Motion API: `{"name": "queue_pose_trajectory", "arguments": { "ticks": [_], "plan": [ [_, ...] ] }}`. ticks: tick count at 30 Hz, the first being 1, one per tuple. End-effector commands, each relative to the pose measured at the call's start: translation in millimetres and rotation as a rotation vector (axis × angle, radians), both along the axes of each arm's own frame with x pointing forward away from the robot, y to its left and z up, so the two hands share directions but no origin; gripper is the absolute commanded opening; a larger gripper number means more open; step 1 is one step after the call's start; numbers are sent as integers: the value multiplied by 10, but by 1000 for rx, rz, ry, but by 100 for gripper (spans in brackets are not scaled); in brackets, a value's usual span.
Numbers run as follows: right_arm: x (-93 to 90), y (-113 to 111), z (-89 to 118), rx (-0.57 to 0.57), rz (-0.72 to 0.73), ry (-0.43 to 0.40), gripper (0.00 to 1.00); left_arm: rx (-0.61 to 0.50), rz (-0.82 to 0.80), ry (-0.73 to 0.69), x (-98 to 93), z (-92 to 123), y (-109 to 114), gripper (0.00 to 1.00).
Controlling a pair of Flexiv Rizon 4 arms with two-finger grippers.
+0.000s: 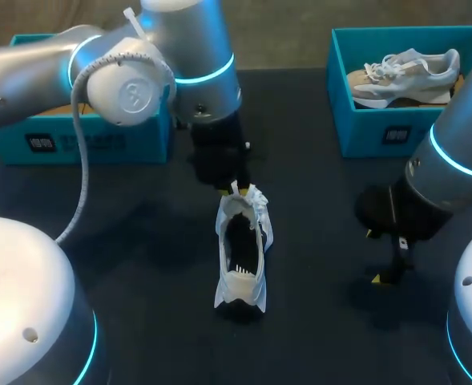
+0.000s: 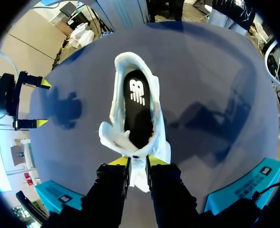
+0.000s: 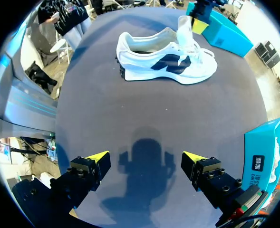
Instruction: Take the shoe out of the shoebox, open the shoe tongue, remove and reinsert the insole, then place the shoe into the shoebox
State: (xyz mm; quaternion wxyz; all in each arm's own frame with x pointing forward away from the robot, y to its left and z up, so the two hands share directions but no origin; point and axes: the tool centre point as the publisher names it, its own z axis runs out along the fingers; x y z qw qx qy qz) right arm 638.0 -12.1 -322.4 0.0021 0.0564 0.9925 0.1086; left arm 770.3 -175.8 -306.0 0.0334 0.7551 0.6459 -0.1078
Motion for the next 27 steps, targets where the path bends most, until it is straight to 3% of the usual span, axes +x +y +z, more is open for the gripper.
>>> {"name": "queue_pose_trajectory", "arguments": {
  "ticks": [1,15,20,27],
  "plan": [
    [-18,-4,-1,1,-1,-3,100,-9,-1,-17,-119,-50,29,22],
    [-18,-4,-1,1,-1,-3,100,-41,48,-14,-183,-187,28,29],
    [-18,-4,-1,1,-1,-3,100,-51,62,2,-251,-237,58,25],
    [-18,-4,-1,1,-1,-3,100,-78,51,-19,-256,-98,56,25]
  ]
}}
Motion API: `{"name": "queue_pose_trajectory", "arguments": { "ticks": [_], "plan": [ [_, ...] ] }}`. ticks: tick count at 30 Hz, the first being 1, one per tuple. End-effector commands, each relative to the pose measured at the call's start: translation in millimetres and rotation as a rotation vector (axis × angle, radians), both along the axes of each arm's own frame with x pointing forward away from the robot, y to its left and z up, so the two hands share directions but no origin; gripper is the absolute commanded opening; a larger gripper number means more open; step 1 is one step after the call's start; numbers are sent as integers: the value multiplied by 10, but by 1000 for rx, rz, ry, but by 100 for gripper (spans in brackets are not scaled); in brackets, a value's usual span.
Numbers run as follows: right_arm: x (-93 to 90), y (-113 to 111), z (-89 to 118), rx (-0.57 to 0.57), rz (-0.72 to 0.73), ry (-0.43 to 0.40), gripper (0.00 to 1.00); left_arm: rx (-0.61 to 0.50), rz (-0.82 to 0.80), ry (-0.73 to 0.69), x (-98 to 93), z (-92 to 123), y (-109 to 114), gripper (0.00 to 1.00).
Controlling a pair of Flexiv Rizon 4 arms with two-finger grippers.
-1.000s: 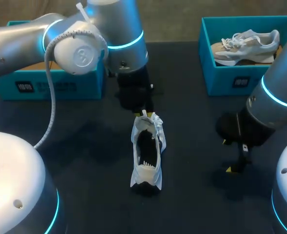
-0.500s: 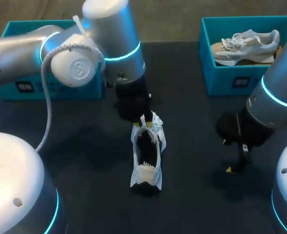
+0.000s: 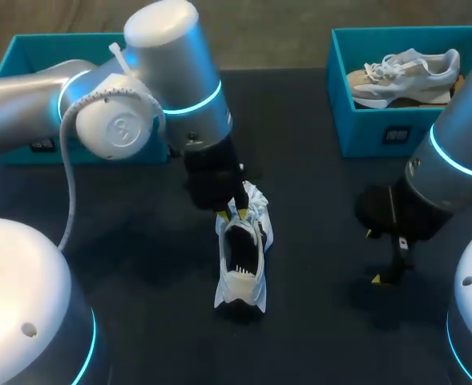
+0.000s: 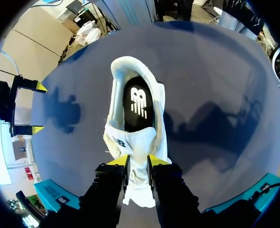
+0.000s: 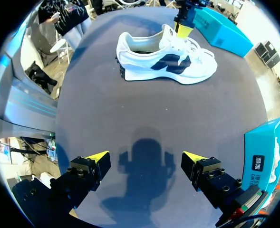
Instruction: Take the shoe out of the shoebox, open the shoe tongue, remove and reinsert the insole, then place the shoe into the shoebox
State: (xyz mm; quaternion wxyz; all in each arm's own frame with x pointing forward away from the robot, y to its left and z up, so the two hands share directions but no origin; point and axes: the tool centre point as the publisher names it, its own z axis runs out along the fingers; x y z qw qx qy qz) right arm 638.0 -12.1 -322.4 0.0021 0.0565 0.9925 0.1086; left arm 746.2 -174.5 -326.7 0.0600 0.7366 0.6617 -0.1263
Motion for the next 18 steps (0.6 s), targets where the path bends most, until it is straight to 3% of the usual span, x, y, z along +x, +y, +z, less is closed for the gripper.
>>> {"name": "queue_pose_trajectory", "arguments": {
  "ticks": [1,5,11,18],
  "plan": [
    [-18,-3,-1,1,-1,-3,100,-21,-2,-28,-4,148,26,25],
    [-18,-3,-1,1,-1,-3,100,-22,-22,-47,18,203,-47,25],
    [-18,-3,-1,1,-1,-3,100,16,-51,-27,-66,26,-173,21],
    [-18,-3,-1,1,-1,-3,100,24,-81,3,-246,4,-56,17]
  ]
}}
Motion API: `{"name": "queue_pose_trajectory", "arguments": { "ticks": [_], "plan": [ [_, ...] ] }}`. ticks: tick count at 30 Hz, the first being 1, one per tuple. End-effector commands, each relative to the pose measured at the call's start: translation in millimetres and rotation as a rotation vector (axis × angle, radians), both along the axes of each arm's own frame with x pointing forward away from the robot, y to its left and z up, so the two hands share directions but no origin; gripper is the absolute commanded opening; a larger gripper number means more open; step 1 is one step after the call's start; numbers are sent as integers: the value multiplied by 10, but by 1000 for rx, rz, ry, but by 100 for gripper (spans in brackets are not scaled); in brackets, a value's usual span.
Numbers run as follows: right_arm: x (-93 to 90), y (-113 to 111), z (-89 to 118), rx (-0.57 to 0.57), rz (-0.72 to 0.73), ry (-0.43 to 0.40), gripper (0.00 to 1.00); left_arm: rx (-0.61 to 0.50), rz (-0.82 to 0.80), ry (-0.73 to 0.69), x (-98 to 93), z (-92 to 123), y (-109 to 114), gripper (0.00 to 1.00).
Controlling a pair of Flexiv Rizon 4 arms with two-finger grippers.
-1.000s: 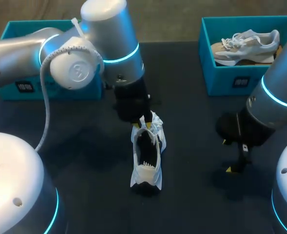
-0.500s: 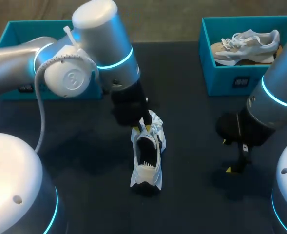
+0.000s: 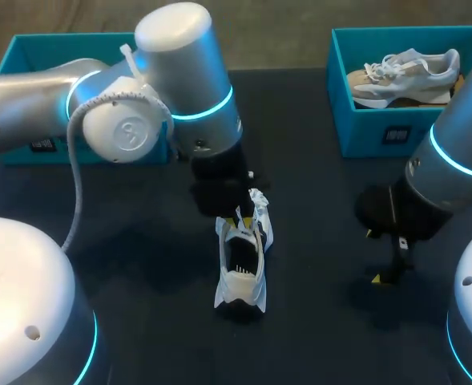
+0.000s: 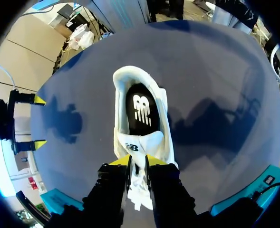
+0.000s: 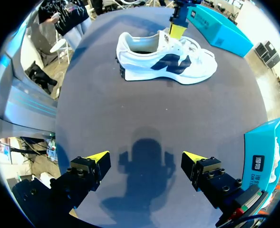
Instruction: Take the shoe out of the shoebox, open the shoe tongue, remove and reinsert the insole, then place the shoe into the shoebox
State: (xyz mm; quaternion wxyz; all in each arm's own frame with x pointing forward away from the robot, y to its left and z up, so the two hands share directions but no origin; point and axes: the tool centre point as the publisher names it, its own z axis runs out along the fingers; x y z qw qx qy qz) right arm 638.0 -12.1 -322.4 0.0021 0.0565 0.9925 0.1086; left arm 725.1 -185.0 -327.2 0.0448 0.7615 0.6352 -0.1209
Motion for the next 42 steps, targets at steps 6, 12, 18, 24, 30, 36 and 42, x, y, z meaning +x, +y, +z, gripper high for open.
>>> {"name": "queue_pose_trajectory", "arguments": {
  "ticks": [6,12,18,24,30,36,42],
  "plan": [
    [-18,-3,-1,1,-1,-3,100,-32,0,-9,-8,206,151,22],
    [-18,-3,-1,1,-1,-3,100,-9,26,-35,0,416,158,33],
    [-18,-3,-1,1,-1,-3,100,0,77,12,-141,601,195,100],
    [-18,-3,-1,1,-1,-3,100,58,183,23,-237,704,292,100],
    [-18,-3,-1,1,-1,-3,100,58,183,23,-237,704,292,100],
    [-18,-3,-1,1,-1,-3,100,58,183,23,-237,704,292,100],
    [-18,-3,-1,1,-1,-3,100,72,458,112,-436,753,375,100]
  ]
}}
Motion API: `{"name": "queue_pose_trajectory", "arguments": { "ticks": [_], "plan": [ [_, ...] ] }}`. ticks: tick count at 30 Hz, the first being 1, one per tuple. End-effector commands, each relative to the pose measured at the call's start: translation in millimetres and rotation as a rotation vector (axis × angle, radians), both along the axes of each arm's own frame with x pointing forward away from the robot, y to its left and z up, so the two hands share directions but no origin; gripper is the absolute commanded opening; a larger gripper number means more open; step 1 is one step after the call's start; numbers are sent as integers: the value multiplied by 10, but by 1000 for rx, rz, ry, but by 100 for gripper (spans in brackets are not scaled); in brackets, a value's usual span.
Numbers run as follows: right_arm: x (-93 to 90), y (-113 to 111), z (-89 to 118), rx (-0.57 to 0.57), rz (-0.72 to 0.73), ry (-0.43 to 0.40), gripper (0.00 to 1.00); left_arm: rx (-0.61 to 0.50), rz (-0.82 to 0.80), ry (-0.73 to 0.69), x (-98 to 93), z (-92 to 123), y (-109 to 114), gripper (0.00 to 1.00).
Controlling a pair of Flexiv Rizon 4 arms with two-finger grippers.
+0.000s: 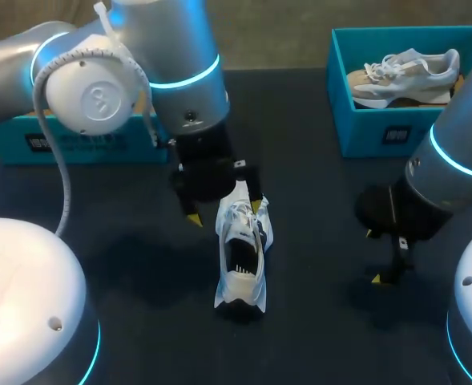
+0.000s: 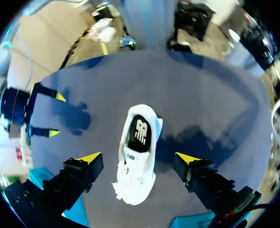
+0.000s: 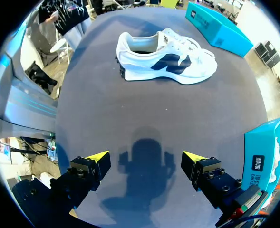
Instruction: Take the shoe out of the shoebox, open the shoe tongue, remove and reinsert the insole, then place the shoe into the shoebox
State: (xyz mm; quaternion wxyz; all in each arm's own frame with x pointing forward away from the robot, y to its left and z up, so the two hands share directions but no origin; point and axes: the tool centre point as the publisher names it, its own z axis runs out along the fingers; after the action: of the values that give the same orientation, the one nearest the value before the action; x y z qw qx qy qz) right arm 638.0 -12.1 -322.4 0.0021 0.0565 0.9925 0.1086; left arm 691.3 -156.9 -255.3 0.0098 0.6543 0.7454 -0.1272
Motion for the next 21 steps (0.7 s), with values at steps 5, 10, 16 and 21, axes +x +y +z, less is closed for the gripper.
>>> {"name": "queue_pose_trajectory", "arguments": {
  "ticks": [5,10,16,21],
  "plan": [
    [-18,-3,-1,1,-1,-3,100,111,475,64,-141,124,187,100],
    [-18,-3,-1,1,-1,-3,100,159,753,126,-298,177,266,100],
    [-18,-3,-1,1,-1,-3,100,172,840,111,-338,162,277,100],
    [-18,-3,-1,1,-1,-3,100,172,840,111,-338,162,277,100]
  ]
}}
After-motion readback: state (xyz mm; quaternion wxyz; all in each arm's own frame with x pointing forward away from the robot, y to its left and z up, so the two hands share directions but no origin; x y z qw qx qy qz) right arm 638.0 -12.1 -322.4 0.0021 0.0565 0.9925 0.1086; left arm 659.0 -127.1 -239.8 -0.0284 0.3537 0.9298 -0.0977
